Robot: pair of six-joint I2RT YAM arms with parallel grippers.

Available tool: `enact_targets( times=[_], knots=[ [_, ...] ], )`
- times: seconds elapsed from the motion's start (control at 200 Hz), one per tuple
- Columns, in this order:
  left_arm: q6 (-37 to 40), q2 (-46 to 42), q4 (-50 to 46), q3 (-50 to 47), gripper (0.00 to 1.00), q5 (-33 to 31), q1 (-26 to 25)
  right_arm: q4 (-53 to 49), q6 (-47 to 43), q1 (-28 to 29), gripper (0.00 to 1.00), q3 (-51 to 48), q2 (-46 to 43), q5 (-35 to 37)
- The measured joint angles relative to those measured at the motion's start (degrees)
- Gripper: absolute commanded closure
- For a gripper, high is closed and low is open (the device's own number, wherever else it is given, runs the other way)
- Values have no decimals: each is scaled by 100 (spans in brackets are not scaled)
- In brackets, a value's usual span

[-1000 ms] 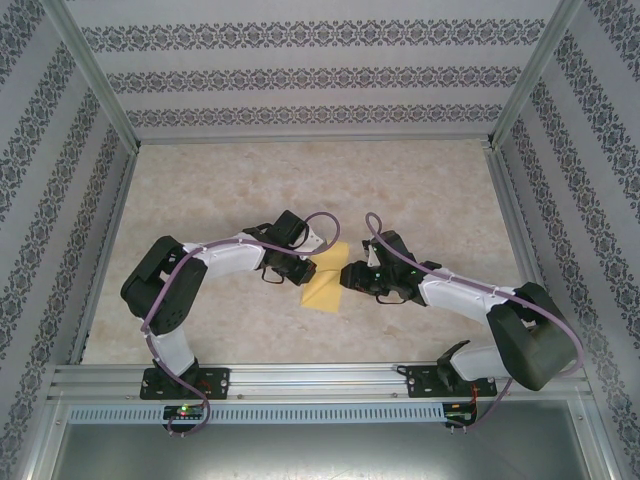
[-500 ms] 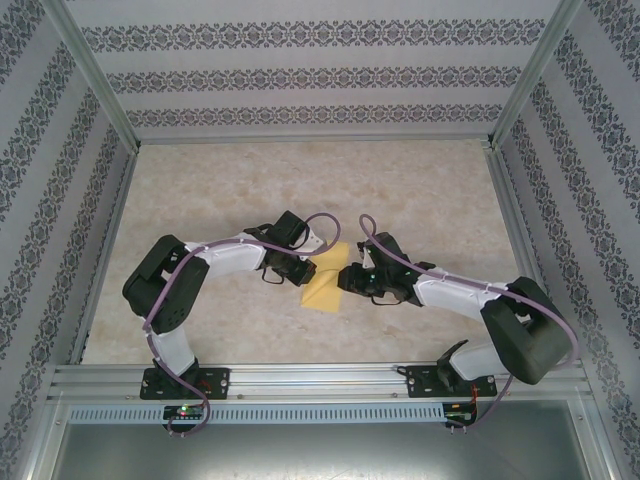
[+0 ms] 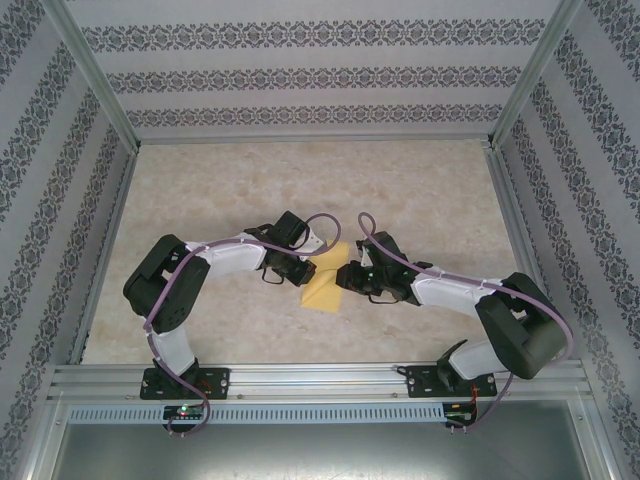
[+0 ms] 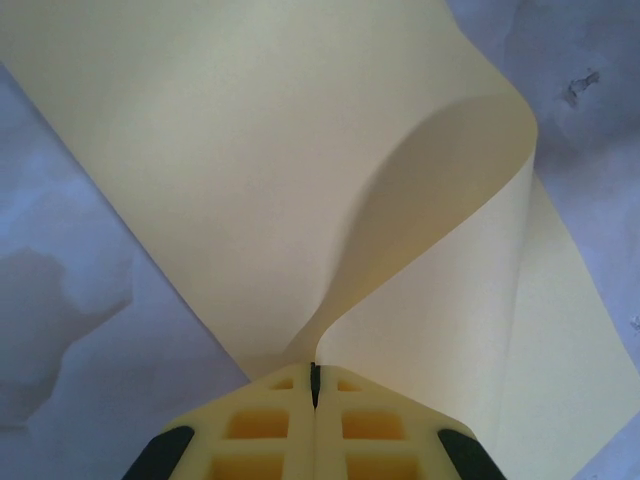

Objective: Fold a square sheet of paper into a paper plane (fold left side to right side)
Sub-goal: Fold the triangle a second time at the center of the table.

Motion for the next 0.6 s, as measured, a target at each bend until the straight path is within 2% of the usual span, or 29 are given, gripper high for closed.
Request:
enact_targets(
  times=[0.37,0.599],
  knots=[
    [20,0,0,0,100,-39,0,173,120,17,80,0,15,-2],
    [20,0,0,2,100,-37,0,656,389,37,84,0,264,-98]
  ],
)
